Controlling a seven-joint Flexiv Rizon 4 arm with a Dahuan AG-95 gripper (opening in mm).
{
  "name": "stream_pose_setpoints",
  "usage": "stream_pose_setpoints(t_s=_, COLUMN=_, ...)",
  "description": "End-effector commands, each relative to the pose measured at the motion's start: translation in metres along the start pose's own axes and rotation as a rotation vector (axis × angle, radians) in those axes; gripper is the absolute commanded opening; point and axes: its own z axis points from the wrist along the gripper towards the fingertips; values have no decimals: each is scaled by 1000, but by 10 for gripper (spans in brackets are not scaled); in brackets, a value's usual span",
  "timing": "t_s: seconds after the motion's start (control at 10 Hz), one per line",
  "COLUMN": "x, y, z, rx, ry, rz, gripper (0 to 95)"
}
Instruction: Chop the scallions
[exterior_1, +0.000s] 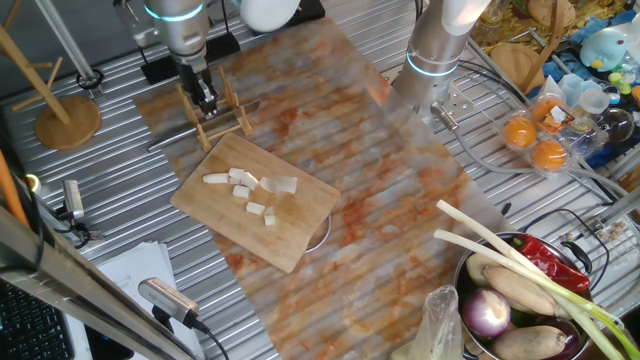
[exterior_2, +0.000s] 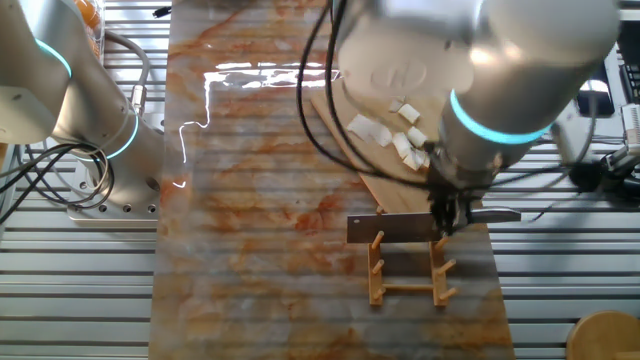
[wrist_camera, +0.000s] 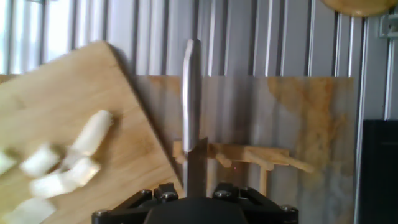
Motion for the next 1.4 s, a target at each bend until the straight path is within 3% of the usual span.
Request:
stream_pose_setpoints(t_s=0.1, x=-4, y=14, z=-11, rx=-17, ry=5, rz=-19, gripper=190)
stream_pose_setpoints(t_s=0.2, x=-8, y=27, z=-16, rx=-12, ry=9, rz=-29, gripper=0)
stream_pose_setpoints(t_s=0.5, x=-31, y=76, z=-28, rx=-28, ry=6, rz=2, gripper=0)
stream_pose_setpoints(t_s=0.9, x=-41, y=111, z=-33, rx=-61, ry=16, rz=22, gripper=0)
stream_pose_setpoints(t_s=1.2, x=-44, y=135, z=-31, rx=-58, ry=16, rz=34, gripper=0)
stream_pose_setpoints(t_s=1.4, x=-44, y=141, z=-29, rx=-54, ry=17, rz=32, gripper=0)
